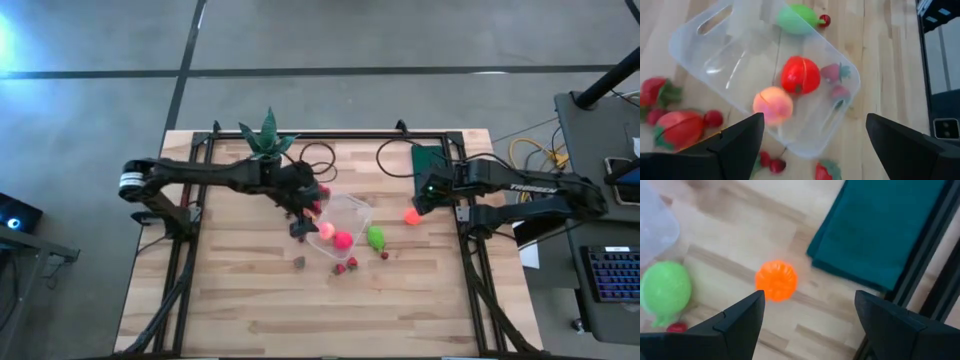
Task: Pick and placing Produce into tupperware
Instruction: Put the orange pumpkin into the container, then put the red cherry into the container
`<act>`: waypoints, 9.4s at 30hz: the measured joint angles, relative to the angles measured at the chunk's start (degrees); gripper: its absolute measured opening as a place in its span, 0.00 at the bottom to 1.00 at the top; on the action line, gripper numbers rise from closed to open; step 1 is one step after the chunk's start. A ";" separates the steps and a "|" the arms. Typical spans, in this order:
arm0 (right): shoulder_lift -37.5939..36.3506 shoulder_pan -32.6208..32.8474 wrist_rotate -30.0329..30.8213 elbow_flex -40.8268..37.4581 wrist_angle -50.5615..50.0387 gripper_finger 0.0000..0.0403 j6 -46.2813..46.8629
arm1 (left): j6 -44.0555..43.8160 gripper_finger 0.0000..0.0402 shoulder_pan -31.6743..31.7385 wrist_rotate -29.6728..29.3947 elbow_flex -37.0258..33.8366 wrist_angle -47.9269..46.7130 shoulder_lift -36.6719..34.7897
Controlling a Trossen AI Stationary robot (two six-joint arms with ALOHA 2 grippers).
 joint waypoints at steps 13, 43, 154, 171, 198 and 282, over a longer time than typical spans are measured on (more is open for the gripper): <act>9.45 0.72 -6.34 -6.58 11.58 0.75 7.24 | -1.51 0.84 0.58 -2.73 -6.78 -6.59 -14.91; 27.52 1.20 -8.93 -7.10 22.00 0.66 9.46 | -5.03 0.84 0.56 -6.87 -18.75 -5.06 -27.77; 18.03 24.41 0.56 2.32 11.46 0.69 19.50 | 14.62 0.48 0.49 -20.16 -35.01 26.71 -2.42; 18.03 24.41 1.02 2.26 12.73 0.69 19.93 | 14.60 0.31 0.53 -19.70 -34.88 28.69 0.21; 18.05 24.39 1.53 2.26 13.98 0.68 19.05 | 13.75 0.15 0.48 -11.93 -30.21 31.42 -18.02; 35.69 39.41 9.04 1.69 32.13 0.67 2.95 | -18.38 0.50 -13.08 -18.65 -39.72 12.00 -34.09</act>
